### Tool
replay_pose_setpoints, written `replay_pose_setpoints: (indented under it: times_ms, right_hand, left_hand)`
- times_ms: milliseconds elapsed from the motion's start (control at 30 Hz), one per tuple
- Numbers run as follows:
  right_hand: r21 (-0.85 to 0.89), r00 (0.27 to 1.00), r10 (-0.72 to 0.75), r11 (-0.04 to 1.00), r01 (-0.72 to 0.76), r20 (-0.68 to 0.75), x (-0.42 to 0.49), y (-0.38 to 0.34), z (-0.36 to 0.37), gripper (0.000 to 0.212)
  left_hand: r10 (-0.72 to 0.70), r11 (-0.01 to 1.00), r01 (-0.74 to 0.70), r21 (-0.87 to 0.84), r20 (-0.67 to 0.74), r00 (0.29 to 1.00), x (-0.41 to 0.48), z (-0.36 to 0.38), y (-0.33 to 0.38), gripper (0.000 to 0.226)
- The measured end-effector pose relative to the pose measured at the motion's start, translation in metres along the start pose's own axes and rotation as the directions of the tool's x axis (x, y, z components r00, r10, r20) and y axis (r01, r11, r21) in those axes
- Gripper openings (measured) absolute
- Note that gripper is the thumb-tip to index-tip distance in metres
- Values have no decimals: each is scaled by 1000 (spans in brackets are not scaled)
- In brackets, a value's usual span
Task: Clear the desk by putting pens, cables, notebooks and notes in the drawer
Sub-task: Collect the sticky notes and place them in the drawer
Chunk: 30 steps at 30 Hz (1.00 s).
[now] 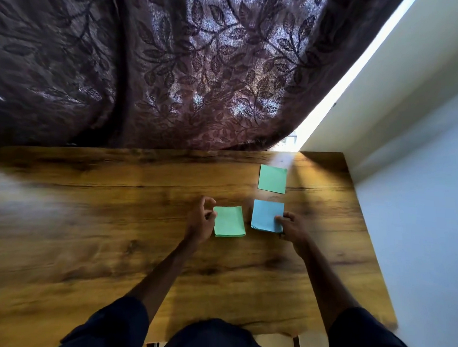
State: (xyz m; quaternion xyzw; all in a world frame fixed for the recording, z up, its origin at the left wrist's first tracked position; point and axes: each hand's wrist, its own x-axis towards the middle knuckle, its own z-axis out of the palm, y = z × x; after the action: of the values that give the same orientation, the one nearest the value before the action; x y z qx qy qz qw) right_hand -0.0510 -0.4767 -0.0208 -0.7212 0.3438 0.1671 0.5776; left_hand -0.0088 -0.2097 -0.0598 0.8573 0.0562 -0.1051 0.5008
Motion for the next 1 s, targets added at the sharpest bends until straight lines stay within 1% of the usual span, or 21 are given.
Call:
replay_pose_setpoints:
  times_ms: [67, 100, 200, 300, 367, 467, 533, 633, 700, 767, 900, 1000]
  right_hand:
    - [113, 998, 53, 992, -56, 26, -8, 12, 4, 35]
    - [158, 997, 69, 985, -76, 47, -14, 17, 7, 34]
    - [273, 990, 82, 956, -110, 114, -32, 31, 19, 31]
    - [380, 985, 70, 916, -127, 160, -51, 42, 30, 31]
    - [416, 981, 64, 899, -136, 184, -59, 47, 36, 38]
    - [414, 982, 38, 903, -112, 184, -75, 56, 42, 59]
    - [413, 983, 20, 906, -96, 184, -86, 62, 46, 64]
    - [397, 985, 4, 915, -73, 172, -113, 68, 52, 52]
    - [366, 989, 22, 928, -74, 144, -131, 74, 56, 40]
    - [344, 990, 44, 935, -89, 138, -154, 83, 60, 33]
    - [350, 986, 57, 930, -109, 155, -194, 109, 68, 33]
    - [367, 981, 43, 924, -111, 190, -232, 141, 77, 34]
  left_hand:
    - [25, 1000, -25, -3, 5, 1000, -2, -2, -4, 12]
    - [30, 1000, -30, 5, 22, 999, -4, -3, -6, 11]
    - [-19, 999, 20, -25, 72, 997, -13, -7, -11, 20]
    - [-80, 991, 90, -103, 101, 992, -30, -11, -21, 18]
    - [-114, 978, 130, -163, 102, 988, -42, -15, -25, 30]
    - [-136, 966, 153, -208, 97, 986, -68, -19, -27, 48]
    - [-156, 958, 176, -228, 104, 982, -85, -22, -29, 52]
    - [-158, 955, 175, -238, 89, 983, -118, -29, -37, 53]
    - [-150, 948, 156, -277, 42, 988, -140, -36, -43, 46]
    - [-163, 937, 157, -311, 7, 987, -167, -44, -49, 36]
    - [-217, 909, 194, -369, -21, 976, -222, -60, -67, 24]
    - [-245, 914, 199, -355, -90, 965, -270, -68, -90, 27]
